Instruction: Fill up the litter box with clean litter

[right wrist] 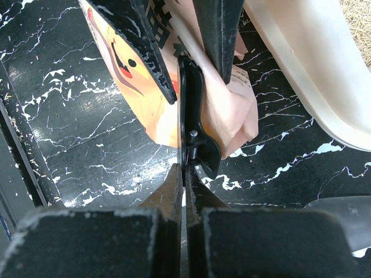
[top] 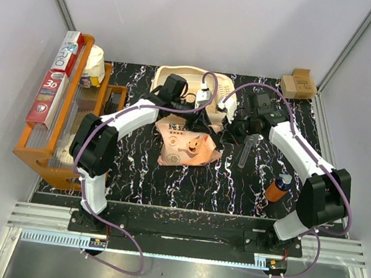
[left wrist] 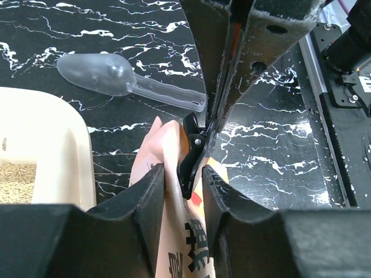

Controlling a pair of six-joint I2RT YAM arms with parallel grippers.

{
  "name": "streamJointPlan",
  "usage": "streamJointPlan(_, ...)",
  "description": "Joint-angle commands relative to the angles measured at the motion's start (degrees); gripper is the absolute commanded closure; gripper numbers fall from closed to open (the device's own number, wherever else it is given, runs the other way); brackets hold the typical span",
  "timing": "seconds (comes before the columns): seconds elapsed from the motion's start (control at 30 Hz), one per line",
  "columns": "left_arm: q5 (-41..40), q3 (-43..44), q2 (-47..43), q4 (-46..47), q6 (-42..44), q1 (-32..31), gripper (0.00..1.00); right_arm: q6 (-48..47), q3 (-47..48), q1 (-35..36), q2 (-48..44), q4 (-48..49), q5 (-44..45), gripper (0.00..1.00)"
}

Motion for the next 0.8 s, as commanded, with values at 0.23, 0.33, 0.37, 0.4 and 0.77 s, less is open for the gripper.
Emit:
streamJointPlan(0.23, 5.43, 0.63, 1.31, 3.46, -5.63, -1.29, 1.00, 1.60, 0.49, 0.36, -1.45, 2.79, 0.50, 0.99)
streamJointPlan(0.33, 5.69, 0.19, 1.04, 5.13, -7.75, -1.29, 1.00, 2.65, 0.84, -0.33, -2.50, 2.09, 2.52, 0.78)
streamJointPlan(0.37, 5.87, 0.28, 0.96, 5.13, -7.84, -1.29, 1.00, 3.27, 1.19, -1.38, -2.76, 1.30, 1.83, 0.71)
streamJointPlan(0.4, 5.96, 0.28, 0.87, 5.13, -7.66, -1.29, 1.00, 3.80, 2.32, -4.09, -3.20, 0.86, 0.43, 0.58)
streamJointPlan(0.77, 6.93, 0.01, 0.61, 7.06, -10.38, -1.29, 1.00, -1.65, 12.18, -10.36, 8.56, -15.92, -22.15, 0.39)
